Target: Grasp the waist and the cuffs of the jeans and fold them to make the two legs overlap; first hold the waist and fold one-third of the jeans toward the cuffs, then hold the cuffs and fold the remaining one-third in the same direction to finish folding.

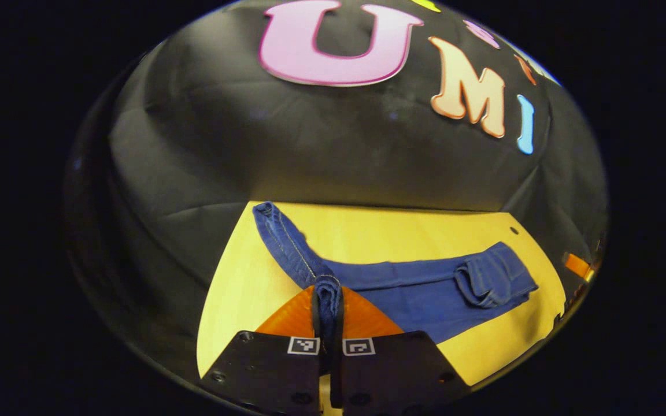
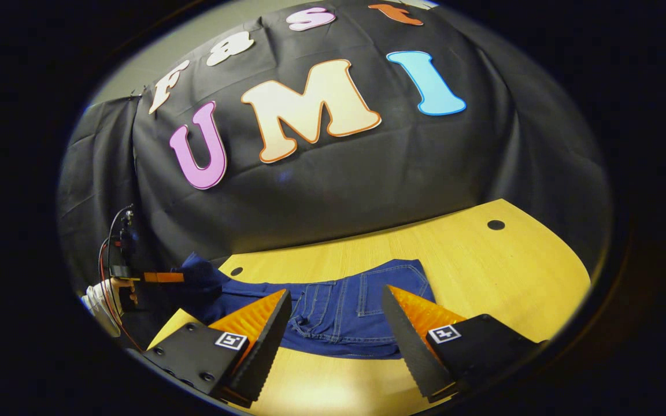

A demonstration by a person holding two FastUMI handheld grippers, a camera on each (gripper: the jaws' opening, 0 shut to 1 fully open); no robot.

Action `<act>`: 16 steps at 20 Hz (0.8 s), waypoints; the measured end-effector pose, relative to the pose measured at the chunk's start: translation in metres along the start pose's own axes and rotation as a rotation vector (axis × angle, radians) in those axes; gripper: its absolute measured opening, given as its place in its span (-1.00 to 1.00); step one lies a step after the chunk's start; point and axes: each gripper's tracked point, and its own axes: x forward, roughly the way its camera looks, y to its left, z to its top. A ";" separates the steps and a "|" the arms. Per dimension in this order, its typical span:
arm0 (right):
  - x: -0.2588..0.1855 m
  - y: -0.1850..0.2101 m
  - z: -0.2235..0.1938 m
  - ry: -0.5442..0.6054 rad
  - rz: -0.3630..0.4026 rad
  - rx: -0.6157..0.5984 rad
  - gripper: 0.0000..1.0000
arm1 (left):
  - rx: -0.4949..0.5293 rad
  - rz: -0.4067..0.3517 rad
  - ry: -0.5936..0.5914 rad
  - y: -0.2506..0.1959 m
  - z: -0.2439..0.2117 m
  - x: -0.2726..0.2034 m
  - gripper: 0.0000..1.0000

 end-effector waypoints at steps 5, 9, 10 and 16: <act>-0.026 -0.028 0.019 -0.015 0.015 0.002 0.95 | 0.025 -0.063 -0.045 -0.081 0.032 -0.002 -1.00; -0.043 -0.055 0.027 -0.017 0.013 0.011 0.95 | 0.030 -0.119 -0.063 -0.144 0.049 0.006 -1.00; -0.046 -0.062 0.027 -0.014 0.012 0.019 0.95 | 0.035 -0.134 -0.067 -0.161 0.050 0.010 -1.00; -0.069 -0.105 0.034 -0.017 -0.009 0.016 0.95 | 0.056 -0.237 -0.084 -0.257 0.057 0.036 -0.99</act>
